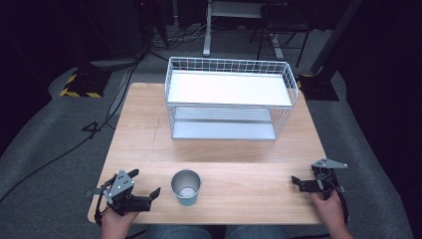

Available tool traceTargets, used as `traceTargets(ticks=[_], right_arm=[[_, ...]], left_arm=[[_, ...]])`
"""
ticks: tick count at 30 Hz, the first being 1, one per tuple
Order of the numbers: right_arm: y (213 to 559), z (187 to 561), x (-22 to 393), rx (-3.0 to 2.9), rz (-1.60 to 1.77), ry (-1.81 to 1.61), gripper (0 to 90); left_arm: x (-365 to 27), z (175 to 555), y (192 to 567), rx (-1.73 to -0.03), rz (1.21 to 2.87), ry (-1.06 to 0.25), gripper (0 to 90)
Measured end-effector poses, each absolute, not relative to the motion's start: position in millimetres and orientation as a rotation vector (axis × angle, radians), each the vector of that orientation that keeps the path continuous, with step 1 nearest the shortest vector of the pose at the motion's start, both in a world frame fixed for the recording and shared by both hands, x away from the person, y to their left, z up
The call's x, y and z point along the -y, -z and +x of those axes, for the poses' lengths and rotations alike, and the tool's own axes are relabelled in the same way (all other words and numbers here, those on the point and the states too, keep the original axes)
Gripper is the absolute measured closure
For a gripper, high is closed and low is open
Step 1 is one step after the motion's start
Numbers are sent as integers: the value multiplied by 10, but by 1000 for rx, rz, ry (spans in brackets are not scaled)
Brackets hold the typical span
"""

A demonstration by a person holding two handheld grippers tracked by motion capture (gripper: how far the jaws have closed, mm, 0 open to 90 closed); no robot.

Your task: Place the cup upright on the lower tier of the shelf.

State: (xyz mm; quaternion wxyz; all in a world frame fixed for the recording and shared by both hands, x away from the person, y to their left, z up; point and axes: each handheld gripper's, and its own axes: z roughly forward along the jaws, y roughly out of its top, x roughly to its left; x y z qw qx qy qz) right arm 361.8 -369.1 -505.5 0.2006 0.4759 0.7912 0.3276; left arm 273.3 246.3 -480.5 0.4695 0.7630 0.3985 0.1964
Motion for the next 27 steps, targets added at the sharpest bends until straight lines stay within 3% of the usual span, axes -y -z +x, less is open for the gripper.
traceTargets(ticks=[27], right_arm=[[5055,3618,3691,-2211,1330,-915,5]], left_arm=[[-1911,2322,4762,-866,1890,-408,4]])
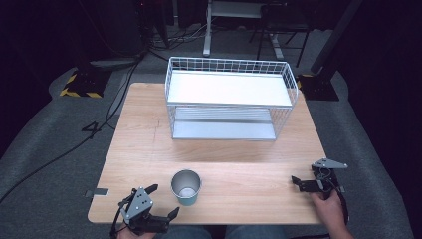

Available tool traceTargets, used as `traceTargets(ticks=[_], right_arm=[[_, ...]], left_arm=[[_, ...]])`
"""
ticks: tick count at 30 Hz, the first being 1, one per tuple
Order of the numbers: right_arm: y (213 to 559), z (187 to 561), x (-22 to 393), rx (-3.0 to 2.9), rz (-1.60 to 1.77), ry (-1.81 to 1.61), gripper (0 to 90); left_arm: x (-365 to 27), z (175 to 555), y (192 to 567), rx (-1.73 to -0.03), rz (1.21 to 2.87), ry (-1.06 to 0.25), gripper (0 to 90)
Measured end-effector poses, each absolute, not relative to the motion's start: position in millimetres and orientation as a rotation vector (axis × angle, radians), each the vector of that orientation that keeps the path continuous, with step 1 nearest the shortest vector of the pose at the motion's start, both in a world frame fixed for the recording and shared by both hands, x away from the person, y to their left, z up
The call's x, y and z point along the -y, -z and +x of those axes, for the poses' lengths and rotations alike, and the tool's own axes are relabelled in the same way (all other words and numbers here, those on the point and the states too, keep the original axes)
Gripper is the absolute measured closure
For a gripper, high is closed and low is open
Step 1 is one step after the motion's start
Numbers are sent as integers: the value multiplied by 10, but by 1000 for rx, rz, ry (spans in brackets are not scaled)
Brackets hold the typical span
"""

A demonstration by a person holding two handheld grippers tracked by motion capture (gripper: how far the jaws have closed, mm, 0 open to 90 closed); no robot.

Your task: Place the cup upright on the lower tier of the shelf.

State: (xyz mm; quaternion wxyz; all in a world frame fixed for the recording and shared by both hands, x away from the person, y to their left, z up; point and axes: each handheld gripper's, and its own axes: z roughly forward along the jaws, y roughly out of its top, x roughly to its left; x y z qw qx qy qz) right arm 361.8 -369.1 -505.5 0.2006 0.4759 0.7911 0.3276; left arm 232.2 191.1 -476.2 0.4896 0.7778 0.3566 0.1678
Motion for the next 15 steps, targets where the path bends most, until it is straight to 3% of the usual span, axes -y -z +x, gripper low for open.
traceTargets(ticks=[15], right_arm=[[5055,3618,3691,-2211,1329,-916,6]], left_arm=[[-1593,2474,4845,-833,1868,-353,4]])
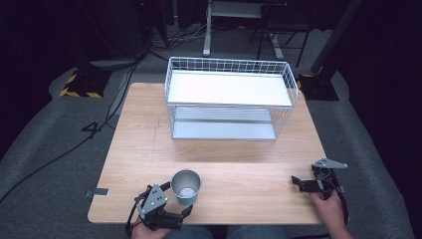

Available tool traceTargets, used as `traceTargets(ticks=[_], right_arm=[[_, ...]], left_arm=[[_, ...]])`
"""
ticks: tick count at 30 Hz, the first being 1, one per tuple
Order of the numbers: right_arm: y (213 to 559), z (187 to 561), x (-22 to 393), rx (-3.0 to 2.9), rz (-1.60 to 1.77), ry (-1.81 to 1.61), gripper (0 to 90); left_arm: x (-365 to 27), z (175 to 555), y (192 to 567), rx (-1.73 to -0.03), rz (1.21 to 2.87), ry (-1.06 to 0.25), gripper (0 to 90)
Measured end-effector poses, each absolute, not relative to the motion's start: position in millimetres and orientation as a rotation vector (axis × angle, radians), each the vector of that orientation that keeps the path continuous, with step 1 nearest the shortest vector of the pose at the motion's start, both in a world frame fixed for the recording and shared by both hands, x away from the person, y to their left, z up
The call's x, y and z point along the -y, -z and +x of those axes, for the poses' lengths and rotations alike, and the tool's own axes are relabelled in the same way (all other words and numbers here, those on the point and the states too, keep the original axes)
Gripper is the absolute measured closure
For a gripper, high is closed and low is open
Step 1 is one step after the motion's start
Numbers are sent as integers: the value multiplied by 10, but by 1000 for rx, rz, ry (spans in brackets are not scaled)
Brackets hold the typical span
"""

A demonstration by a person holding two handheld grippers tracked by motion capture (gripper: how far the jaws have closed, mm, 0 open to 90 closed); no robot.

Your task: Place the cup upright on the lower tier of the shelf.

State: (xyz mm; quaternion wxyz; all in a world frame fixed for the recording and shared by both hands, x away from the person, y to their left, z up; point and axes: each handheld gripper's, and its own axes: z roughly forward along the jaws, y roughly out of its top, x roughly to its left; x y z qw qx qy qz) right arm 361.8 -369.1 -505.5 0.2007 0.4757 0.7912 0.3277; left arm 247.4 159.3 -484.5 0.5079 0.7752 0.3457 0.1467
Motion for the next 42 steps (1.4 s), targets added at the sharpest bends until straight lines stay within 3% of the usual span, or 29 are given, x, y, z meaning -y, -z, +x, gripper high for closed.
traceTargets(ticks=[13,21,28,31,42], right_arm=[[5055,3618,3692,-2211,1329,-916,5],[5055,3618,3691,-2211,1329,-916,5],[5056,3618,3691,-2211,1329,-916,5],[5055,3618,3691,-2211,1330,-916,5],[5055,3618,3691,-2211,1329,-916,6]], left_arm=[[-1474,2598,4955,-891,1965,-367,6],[-1424,2628,5012,-894,2018,-388,152],[-1401,2645,5045,-891,2044,-387,177],[-1407,2637,5042,-890,2035,-399,242],[-1418,2635,4993,-890,2021,-390,253]])
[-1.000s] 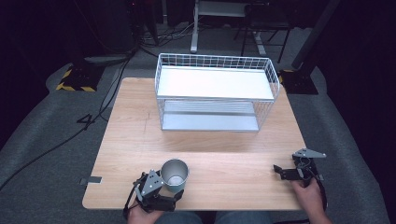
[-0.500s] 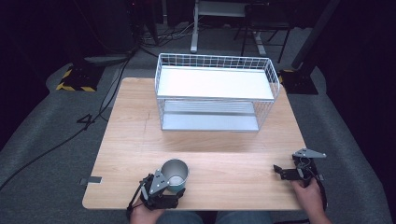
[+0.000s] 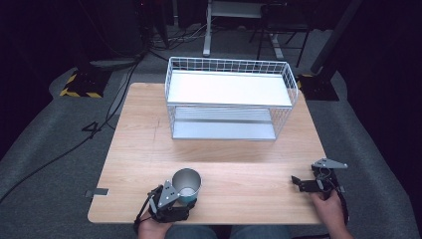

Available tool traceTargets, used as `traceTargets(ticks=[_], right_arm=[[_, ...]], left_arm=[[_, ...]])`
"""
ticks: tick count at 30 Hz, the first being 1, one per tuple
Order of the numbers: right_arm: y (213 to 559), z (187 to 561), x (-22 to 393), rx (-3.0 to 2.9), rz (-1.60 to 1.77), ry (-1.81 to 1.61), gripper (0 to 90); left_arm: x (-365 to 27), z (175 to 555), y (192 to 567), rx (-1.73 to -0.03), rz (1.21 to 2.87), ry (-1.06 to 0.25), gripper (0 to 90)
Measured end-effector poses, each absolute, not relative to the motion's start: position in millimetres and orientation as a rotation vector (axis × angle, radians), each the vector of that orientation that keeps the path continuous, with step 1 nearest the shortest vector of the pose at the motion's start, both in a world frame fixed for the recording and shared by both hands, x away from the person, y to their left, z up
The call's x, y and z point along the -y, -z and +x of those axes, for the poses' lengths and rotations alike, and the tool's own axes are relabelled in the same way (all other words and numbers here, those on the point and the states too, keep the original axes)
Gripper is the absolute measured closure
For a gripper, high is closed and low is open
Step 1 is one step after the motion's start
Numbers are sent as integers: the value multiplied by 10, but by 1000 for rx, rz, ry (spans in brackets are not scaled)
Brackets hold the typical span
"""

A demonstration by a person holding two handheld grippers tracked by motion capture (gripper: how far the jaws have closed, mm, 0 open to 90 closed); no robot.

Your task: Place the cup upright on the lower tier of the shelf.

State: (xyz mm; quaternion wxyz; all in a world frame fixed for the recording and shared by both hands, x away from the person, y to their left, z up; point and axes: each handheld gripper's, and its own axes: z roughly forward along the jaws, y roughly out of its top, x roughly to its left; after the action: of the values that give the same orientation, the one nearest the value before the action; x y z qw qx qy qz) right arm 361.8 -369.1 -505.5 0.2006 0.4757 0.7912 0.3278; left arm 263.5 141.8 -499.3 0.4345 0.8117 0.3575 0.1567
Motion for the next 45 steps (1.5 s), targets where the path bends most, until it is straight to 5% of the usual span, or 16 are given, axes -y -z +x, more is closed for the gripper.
traceTargets(ticks=[45], right_arm=[[5055,3617,3691,-2211,1330,-916,5]], left_arm=[[-889,3496,4322,-869,1955,-399,253]])
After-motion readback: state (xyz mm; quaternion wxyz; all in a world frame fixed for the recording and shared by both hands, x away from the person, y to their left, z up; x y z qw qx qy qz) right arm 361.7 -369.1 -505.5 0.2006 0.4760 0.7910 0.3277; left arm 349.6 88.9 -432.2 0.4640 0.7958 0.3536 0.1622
